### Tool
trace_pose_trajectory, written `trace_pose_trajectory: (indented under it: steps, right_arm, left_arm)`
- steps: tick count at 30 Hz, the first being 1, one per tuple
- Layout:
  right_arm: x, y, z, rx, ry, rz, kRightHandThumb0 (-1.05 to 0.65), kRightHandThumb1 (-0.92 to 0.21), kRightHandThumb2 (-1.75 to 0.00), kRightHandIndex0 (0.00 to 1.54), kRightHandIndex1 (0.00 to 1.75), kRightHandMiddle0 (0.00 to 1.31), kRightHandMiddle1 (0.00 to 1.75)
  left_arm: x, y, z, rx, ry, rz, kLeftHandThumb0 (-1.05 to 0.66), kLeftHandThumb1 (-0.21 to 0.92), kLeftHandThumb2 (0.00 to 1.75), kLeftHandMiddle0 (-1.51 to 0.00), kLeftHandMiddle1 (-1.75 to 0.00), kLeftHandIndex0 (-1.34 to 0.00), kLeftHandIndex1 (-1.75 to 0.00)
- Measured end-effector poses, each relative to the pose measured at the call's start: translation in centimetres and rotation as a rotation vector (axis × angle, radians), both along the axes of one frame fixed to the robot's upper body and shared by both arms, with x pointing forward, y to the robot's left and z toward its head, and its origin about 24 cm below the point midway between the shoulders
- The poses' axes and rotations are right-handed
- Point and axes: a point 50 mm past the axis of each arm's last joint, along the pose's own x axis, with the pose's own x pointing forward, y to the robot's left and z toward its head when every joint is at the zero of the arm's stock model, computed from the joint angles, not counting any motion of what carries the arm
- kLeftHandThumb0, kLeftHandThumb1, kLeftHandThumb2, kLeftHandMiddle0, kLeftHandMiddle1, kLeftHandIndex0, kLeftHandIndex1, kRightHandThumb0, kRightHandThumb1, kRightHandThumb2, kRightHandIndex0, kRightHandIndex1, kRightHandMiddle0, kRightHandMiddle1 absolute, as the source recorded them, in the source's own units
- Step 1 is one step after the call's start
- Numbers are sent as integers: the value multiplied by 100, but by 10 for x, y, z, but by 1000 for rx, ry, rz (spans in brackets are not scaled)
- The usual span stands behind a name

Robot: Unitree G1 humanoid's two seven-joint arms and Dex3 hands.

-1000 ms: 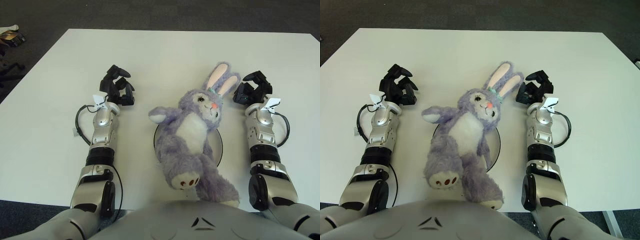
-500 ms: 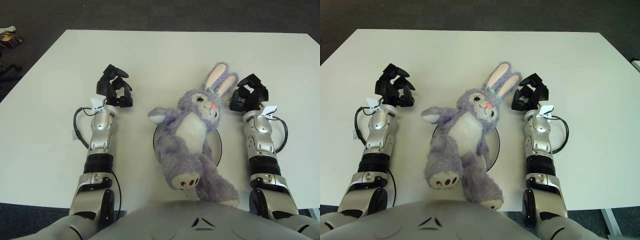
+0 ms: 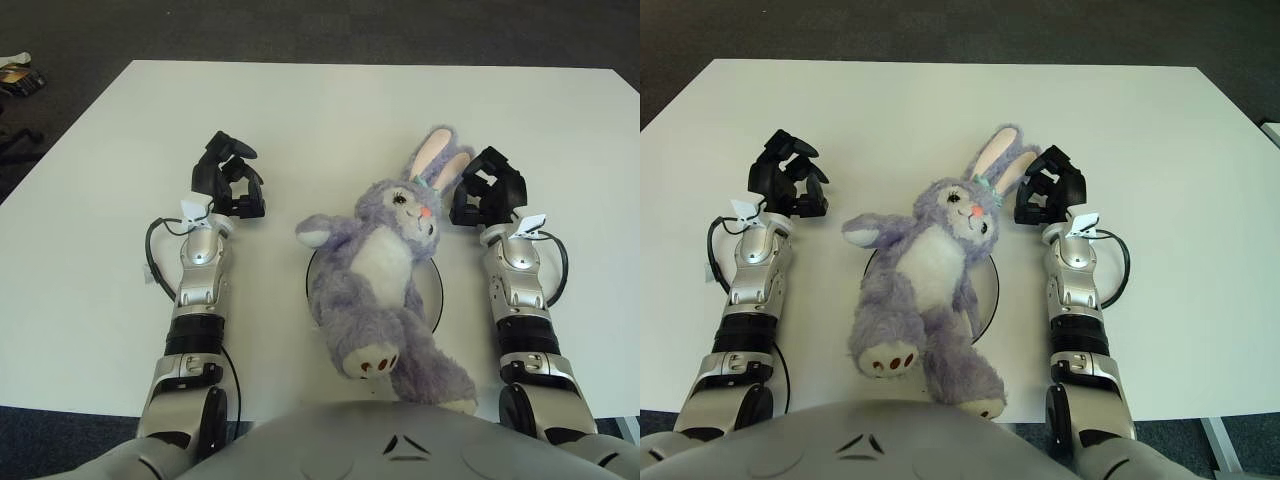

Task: Put the doll into the plate.

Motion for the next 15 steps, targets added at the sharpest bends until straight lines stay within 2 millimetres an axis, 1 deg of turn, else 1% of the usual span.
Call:
trace_pose_trajectory:
  steps: [3, 6, 15]
  right_arm:
    - [0, 0, 0, 1, 2, -2, -47, -35, -128, 129, 175, 59, 175]
    - [0, -1, -1, 7, 11, -8, -47, -35, -127, 129, 175, 58, 175]
    - [-3, -5, -2, 17, 32, -28, -46, -37, -126, 128, 175, 57, 175]
  left_arm:
    - [0, 0, 0, -1, 6, -1, -1, 7, 161, -79, -175, -58, -175]
    - [-1, 0, -1, -5, 15, -1, -1, 4, 164, -81, -175, -60, -174]
    - [0, -2, -2, -8, 27, -33, -1, 1, 167, -83, -175, -63, -173]
